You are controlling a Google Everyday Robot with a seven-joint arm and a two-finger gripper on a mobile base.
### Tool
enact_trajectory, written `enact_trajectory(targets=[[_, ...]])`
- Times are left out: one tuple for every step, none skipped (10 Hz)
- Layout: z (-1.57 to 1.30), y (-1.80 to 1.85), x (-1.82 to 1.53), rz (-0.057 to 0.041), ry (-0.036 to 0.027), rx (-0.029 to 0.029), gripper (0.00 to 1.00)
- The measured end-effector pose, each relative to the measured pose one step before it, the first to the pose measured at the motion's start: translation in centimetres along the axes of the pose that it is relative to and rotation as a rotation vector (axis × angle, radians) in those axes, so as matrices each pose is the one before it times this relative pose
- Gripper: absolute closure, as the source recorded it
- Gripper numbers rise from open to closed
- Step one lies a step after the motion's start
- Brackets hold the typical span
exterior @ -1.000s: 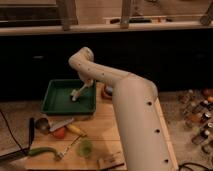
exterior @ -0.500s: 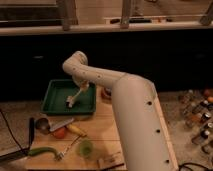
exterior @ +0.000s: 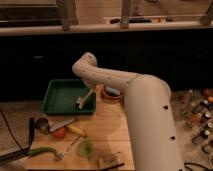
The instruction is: Wipe tray with brush
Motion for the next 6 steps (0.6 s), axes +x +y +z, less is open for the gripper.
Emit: enact_trajectory(targets=[[-0.252, -0.690, 0.983, 0.02524, 0.01110, 0.00945, 1.00], [-0.249, -1.142, 0.675, 0.02084, 0.00870, 0.01290, 1.00], [-0.058, -0.842, 0.160, 0.00474, 0.00478, 0.00857, 1.00], [-0.016, -0.701, -0.421, -0.00268, 0.00079, 0.00602, 1.00], [-0.106, -0.786, -0.863, -0.01100, -0.00720, 0.01186, 1.00], [-0.183, -0.810, -1.285, -0.02745, -0.01607, 0.01232, 1.00]])
